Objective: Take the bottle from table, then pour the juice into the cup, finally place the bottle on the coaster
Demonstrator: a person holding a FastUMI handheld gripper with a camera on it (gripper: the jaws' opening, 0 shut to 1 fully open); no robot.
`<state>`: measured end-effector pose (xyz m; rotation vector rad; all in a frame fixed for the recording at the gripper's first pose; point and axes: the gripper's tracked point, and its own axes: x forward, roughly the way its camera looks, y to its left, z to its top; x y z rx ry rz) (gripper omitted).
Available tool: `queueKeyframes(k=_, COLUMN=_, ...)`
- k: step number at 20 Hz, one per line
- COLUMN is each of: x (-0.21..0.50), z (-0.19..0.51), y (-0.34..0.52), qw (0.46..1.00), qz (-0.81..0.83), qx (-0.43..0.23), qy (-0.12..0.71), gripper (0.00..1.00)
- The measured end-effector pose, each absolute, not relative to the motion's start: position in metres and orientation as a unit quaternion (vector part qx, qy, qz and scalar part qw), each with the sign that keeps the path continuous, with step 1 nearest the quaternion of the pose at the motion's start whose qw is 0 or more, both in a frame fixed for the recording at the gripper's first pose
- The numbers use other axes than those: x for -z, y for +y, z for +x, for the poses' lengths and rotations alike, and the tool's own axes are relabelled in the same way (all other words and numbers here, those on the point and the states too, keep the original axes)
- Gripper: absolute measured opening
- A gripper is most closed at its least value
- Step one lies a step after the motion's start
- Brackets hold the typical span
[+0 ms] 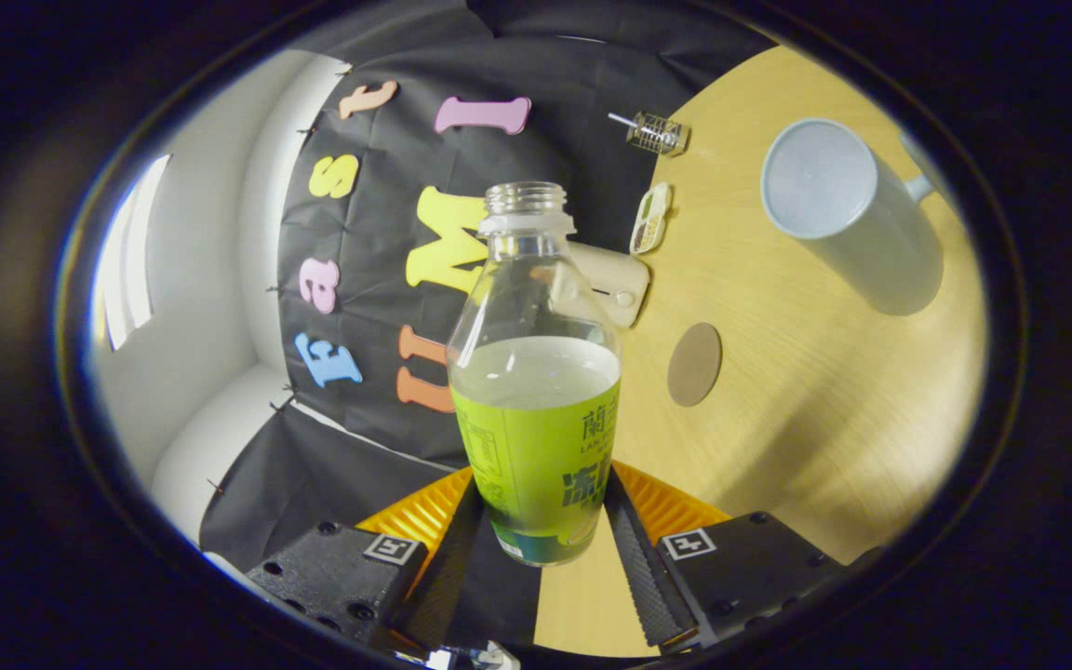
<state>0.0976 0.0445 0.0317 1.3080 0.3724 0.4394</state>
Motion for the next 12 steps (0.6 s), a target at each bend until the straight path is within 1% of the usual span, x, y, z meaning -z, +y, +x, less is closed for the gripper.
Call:
queueKeyframes(k=4, x=-0.042, z=0.099, y=0.04, qw=0.736, qz=0.626, qx=-0.198, qy=0.165, gripper=0.8)
queueKeyframes(k=9, x=-0.056, z=0.103, y=0.027, qw=0.689, qz=0.688, qx=-0.19, qy=0.129, gripper=0.8)
queueKeyframes(k=12, x=-0.056, z=0.101, y=0.033, qw=0.678, qz=0.694, qx=-0.201, qy=0.137, gripper=0.79)
